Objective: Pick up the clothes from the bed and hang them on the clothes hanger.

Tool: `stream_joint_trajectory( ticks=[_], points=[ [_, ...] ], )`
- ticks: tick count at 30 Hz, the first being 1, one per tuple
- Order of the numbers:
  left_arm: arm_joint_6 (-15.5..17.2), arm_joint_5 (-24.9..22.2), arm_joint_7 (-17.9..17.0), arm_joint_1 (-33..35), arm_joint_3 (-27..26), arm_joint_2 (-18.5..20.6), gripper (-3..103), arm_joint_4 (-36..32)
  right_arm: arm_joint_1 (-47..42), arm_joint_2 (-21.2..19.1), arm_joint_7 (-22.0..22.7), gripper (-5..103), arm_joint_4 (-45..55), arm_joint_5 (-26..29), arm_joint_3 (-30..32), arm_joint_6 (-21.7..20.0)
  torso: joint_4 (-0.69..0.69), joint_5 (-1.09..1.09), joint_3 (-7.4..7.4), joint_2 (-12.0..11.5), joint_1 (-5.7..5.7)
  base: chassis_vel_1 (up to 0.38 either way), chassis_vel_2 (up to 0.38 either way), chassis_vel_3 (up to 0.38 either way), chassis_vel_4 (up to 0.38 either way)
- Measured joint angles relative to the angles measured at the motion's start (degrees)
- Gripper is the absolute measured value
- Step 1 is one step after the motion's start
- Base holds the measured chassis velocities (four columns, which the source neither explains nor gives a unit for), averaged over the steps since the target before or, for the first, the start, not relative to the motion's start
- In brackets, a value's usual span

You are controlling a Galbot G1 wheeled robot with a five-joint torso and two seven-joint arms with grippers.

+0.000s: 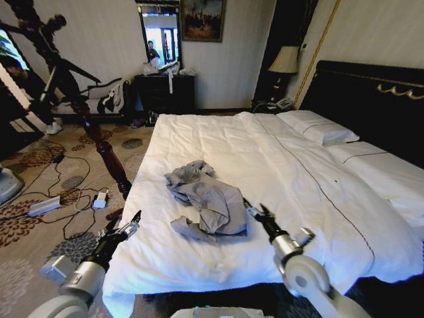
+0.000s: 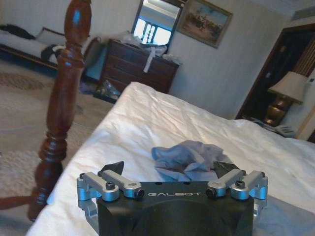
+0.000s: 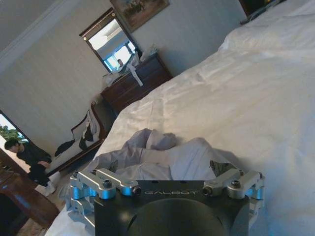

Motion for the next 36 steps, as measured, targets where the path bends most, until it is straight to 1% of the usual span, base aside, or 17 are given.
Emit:
stream_joint_trajectory(
  ticks=[2,8,10,12,14,16,19,20,22,24,25,27,29,30,33,34,36],
  points=[
    [-0.3,0.9,0.0,0.1,0.1,-0.3,100,0.1,0.1,0.0,0.0,100,0.0,0.1,-0.1,0.0,-0.01,-0.01,0.00,0.0,0.00,0.000,0.000,0.000,0.000],
    [-3.9,11.7,0.6,1.2,1.0,-3.6,100,1.3,2.0,0.2,1.3,100,-2.6,-0.2,-2.5,-0.9,-0.02,-0.01,-0.01,0.0,-0.01,0.000,0.000,0.000,0.000],
    [-4.1,12.0,0.6,1.2,1.1,-3.7,100,1.3,2.2,0.3,1.5,100,-2.9,-0.3,-2.8,-1.0,-0.01,-0.01,-0.01,0.0,-0.01,0.000,0.000,0.000,0.000],
    [-5.8,17.2,0.8,1.7,1.5,-5.4,100,1.9,6.3,1.3,5.5,100,-8.9,-2.6,-7.7,-3.1,0.00,0.00,-0.01,0.0,0.00,0.000,0.000,0.000,0.000],
    [-6.4,19.0,0.9,1.9,1.7,-5.9,100,2.1,7.7,1.6,6.9,100,-11.1,-3.4,-9.5,-3.9,0.00,0.01,-0.01,0.0,0.00,0.000,0.000,0.000,0.000],
    [-8.0,23.5,1.2,2.3,2.1,-7.3,100,2.6,11.4,2.5,10.4,100,-16.5,-5.5,-13.9,-5.9,0.00,0.01,-0.01,0.0,0.00,0.000,0.000,0.000,0.000],
    [-8.8,26.1,1.3,2.6,2.3,-8.1,100,2.9,12.5,2.8,11.5,100,-18.2,-6.3,-15.4,-6.5,0.02,0.02,0.00,0.0,0.00,0.000,0.000,0.000,0.000],
    [-9.9,29.2,1.4,2.9,2.6,-9.1,100,3.2,12.9,2.9,11.9,100,-18.8,-6.6,-15.9,-6.7,0.00,-0.01,-0.01,0.0,0.00,0.000,0.000,0.000,0.000],
    [-10.9,32.1,1.7,3.2,2.8,-10.0,100,3.5,14.0,3.8,12.9,100,-20.9,-8.4,-17.1,-6.3,-0.04,-0.03,-0.02,0.0,-0.02,0.000,0.000,0.000,0.000],
    [-11.3,33.4,1.7,3.4,2.9,-10.4,100,3.7,14.6,4.2,13.1,100,-21.8,-9.0,-17.6,-6.0,-0.01,0.02,-0.01,0.0,-0.02,0.000,0.000,0.000,0.000],
    [-12.3,36.4,1.8,3.7,3.2,-11.3,100,4.0,14.9,4.6,13.3,100,-22.4,-9.5,-17.7,-5.3,0.02,-0.01,-0.01,0.0,-0.01,0.000,0.000,0.000,0.000],
    [-13.3,39.4,1.9,4.0,3.5,-12.2,100,4.3,14.8,4.7,12.8,90,-22.2,-9.4,-17.6,-4.5,-0.03,-0.01,-0.01,0.0,-0.01,0.000,0.000,0.000,0.000],
    [-13.8,40.7,2.0,4.1,3.6,-12.7,100,4.5,14.6,4.6,12.6,90,-21.9,-9.3,-17.5,-4.1,-0.03,0.01,-0.01,0.0,-0.01,0.000,0.000,0.000,0.000],
    [-14.2,42.1,2.1,4.2,3.7,-13.1,100,4.6,14.2,4.5,12.1,85,-21.1,-9.0,-17.2,-3.5,0.00,0.00,-0.01,0.0,-0.01,0.000,0.000,0.000,0.000],
    [-14.4,42.6,2.1,4.3,3.7,-13.3,100,4.7,12.7,3.9,9.8,69,-18.9,-8.9,-16.4,-0.9,0.00,0.00,-0.01,0.0,-0.01,0.000,0.000,0.000,0.000],
    [-14.4,42.6,2.1,4.3,3.7,-13.3,100,4.7,12.7,3.9,9.8,69,-18.9,-8.9,-16.4,-0.9,0.00,0.00,-0.01,0.0,-0.01,0.000,0.000,0.000,0.000],
    [-16.1,43.2,2.0,4.8,3.9,-13.7,100,5.4,11.7,3.5,7.8,58,-17.8,-9.1,-15.7,0.9,-0.03,0.02,-0.01,0.0,-0.01,0.000,0.000,0.000,0.000]
  ],
)
